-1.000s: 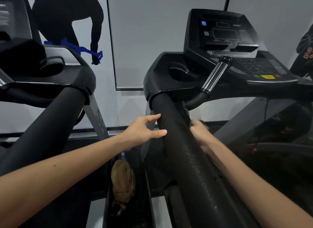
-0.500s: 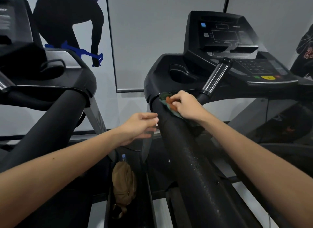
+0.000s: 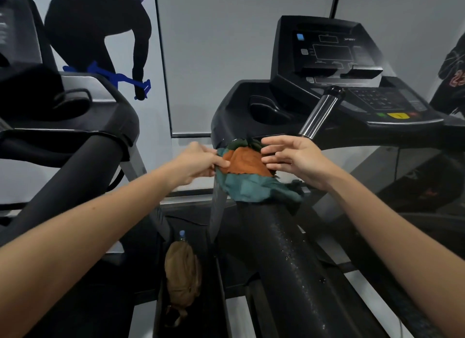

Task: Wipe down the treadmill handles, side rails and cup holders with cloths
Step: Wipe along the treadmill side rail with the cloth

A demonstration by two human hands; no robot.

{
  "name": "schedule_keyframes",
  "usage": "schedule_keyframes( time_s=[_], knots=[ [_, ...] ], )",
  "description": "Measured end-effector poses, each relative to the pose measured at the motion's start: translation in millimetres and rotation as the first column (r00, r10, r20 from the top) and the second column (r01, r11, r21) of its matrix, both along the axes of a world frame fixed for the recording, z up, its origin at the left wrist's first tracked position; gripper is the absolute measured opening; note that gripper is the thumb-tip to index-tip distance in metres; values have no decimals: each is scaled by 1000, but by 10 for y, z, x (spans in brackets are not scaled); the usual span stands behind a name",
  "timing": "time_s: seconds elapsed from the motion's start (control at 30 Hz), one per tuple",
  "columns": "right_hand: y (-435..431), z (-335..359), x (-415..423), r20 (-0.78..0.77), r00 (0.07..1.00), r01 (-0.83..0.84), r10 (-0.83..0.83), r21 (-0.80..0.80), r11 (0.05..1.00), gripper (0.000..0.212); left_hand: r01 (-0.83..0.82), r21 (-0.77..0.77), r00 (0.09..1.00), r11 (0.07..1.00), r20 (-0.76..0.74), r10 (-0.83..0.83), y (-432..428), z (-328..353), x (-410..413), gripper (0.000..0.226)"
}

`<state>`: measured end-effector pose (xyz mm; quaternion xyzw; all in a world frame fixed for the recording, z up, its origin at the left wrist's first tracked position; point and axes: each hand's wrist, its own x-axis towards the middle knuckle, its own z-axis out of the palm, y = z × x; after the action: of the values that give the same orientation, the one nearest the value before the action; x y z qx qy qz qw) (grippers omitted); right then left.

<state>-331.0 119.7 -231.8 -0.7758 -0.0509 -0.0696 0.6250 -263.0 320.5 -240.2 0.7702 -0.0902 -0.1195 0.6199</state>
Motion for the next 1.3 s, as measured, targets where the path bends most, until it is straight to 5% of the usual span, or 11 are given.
schedule_keyframes(
  time_s=[0.13, 0.23, 0.3, 0.4, 0.53, 0.77, 1.07, 1.3],
  knots=[
    [-53, -107, 31, 31, 997, 66, -65, -41, 997, 37, -166, 212, 978, 963, 159, 133, 223, -19, 162, 19],
    [-51, -170, 42, 12, 995, 100, -99, -151, 984, 32, -257, 164, 941, 953, 267, 208, 73, -100, 226, 18],
    [-28, -217, 35, -18, 997, 68, -71, -127, 990, 30, -128, 67, 961, 989, 254, 107, -121, -146, 174, 24],
    [8, -284, 37, 28, 996, 88, -86, -91, 992, 37, 57, 199, 964, 978, 246, -106, -296, -180, 71, 49],
    [25, -335, 32, 16, 997, 77, -79, 88, 993, 39, 92, 203, 970, 975, 204, -134, -262, -206, 7, 70],
    [-62, -366, -8, -4, 999, 40, -40, 202, 979, 29, -12, 335, 834, 942, 523, -175, -190, -220, -253, 14],
    [66, -330, 46, -58, 998, 12, -10, 40, 999, 23, -215, 371, 675, 903, 725, -137, -345, -285, 251, 32],
    [58, -327, 23, -56, 995, -82, 85, 56, 995, 18, -145, 186, 765, 972, 644, -9, -160, -541, -148, 18]
  ],
)
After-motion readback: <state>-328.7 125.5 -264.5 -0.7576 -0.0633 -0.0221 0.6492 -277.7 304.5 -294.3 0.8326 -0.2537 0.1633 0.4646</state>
